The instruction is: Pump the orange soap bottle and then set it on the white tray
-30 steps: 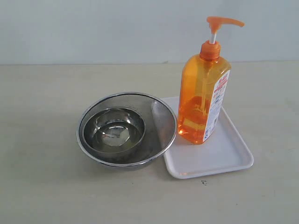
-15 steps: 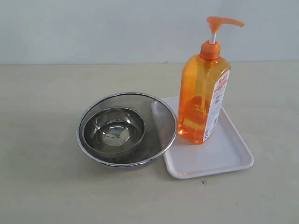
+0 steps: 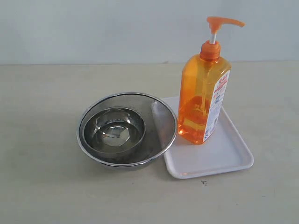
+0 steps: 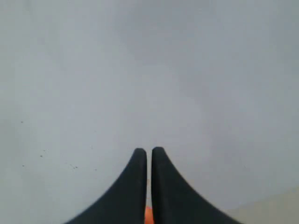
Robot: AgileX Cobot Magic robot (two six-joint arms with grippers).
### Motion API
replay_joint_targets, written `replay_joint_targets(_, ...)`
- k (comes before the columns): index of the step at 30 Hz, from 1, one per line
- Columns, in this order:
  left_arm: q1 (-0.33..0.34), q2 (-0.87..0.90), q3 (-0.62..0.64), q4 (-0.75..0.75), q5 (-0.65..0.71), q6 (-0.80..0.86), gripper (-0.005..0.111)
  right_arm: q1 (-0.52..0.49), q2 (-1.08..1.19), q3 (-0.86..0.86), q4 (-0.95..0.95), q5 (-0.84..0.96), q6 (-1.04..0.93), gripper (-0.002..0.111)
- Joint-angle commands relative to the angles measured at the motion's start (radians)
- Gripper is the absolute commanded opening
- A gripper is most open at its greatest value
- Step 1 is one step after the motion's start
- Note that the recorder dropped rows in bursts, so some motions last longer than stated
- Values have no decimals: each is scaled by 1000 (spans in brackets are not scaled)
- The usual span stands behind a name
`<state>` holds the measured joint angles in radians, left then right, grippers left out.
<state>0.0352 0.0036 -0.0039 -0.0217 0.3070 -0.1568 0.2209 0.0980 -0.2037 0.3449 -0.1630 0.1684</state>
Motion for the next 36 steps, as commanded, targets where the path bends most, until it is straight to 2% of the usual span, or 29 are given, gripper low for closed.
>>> replay_joint_targets(1,4,-4,4,4,-3,-9,5,-2,46,-137,-118,101,-18,0)
replay_joint_targets(6,4,-4,4,4,-3,-9,5,-2,284,-317,-159,185,-53,0)
replay_joint_targets(12,4,-4,4,4,-3,-9,5,-2,574,-602,-161,476,-210,0)
replay_joint_targets(15,4,-4,4,4,-3,-9,5,-2,682,-684,-161,602,-241,0)
replay_joint_targets(17,4,-4,4,4,-3,-9,5,-2,737,-678,-161,604,-259,0)
replay_joint_targets(19,4,-4,4,4,-3,-9,5,14,770,-606,-120,503,-273,0)
replay_joint_targets(22,4,-4,4,4,-3,-9,5,99,758,-448,-97,257,-296,0)
replay_joint_targets(29,4,-4,4,4,-3,-9,5,381,752,-97,-70,-280,-244,0)
replay_joint_targets(33,4,-4,4,4,-3,-9,5,504,752,24,-60,-458,-244,0)
replay_joint_targets(36,4,-4,4,4,-3,-9,5,566,752,64,-34,-496,-270,0)
